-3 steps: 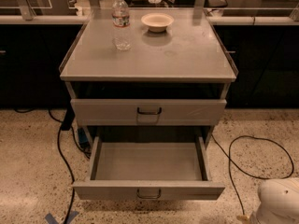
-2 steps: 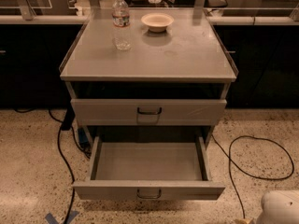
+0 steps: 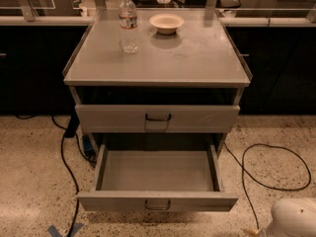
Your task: Close middle drawer
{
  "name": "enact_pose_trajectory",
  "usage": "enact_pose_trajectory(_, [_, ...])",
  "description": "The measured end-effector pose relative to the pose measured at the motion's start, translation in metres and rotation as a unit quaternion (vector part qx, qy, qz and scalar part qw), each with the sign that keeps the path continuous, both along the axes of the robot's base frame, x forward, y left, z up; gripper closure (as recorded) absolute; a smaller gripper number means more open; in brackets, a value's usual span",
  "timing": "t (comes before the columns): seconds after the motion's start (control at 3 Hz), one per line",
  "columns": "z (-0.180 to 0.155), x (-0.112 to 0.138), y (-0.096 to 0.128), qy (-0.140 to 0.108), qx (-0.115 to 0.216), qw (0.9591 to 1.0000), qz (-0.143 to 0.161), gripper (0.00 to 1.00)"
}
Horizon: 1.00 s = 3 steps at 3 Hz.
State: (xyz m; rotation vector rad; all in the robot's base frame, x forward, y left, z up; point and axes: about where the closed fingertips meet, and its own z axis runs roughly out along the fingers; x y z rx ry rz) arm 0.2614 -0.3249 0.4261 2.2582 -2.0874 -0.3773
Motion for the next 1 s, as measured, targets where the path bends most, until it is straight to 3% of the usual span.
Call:
enact_pose_trajectory(0.33, [0.000, 0.011, 0.021, 0.000, 0.009, 0.9998, 0.018, 0.00])
enact_pose_trajectory(0.67, [0.009, 0.027, 0.059, 0.004, 0.030, 0.9988, 0.038, 0.00])
enact_pose_trajectory(1.0, [0.009, 0.027, 0.059, 0.004, 0.030, 0.9988, 0.038, 0.00])
